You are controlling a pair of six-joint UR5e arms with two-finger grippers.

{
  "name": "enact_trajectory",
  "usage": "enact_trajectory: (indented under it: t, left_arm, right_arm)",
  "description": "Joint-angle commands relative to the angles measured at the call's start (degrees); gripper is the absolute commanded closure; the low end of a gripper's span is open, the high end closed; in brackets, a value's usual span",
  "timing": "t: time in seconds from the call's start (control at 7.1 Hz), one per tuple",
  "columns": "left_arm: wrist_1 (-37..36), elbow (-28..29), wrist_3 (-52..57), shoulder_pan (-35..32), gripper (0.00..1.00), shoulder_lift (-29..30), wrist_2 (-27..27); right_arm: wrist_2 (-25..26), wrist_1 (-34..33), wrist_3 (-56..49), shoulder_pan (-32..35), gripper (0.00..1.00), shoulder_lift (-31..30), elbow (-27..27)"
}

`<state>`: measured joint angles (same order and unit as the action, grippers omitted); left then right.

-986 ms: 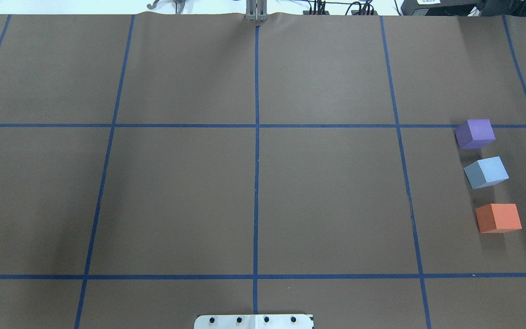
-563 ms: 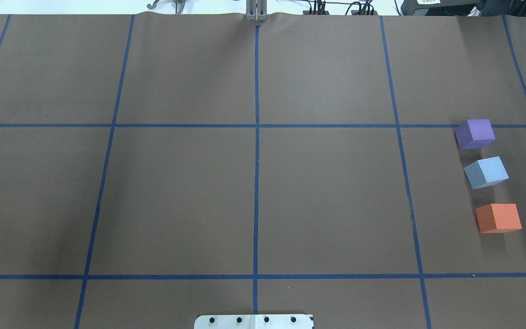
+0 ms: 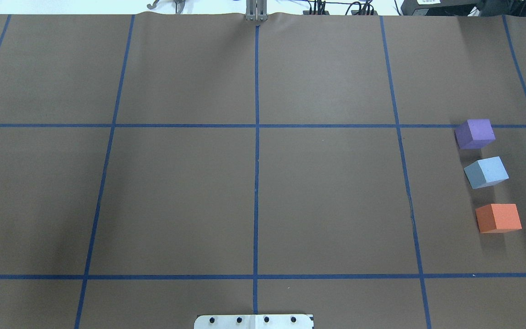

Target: Place blue block between orange and purple blocks

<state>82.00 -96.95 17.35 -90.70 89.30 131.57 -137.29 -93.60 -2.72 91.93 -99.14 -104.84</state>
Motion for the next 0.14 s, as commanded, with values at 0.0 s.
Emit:
enact_trajectory:
  t: [0.0]
  left_arm:
    - [0.0,0.0,-0.03,0.0,0.0,0.09,0.0]
  right_arm:
    - [0.0,0.0,0.0,0.0,0.0,0.09,-0.1]
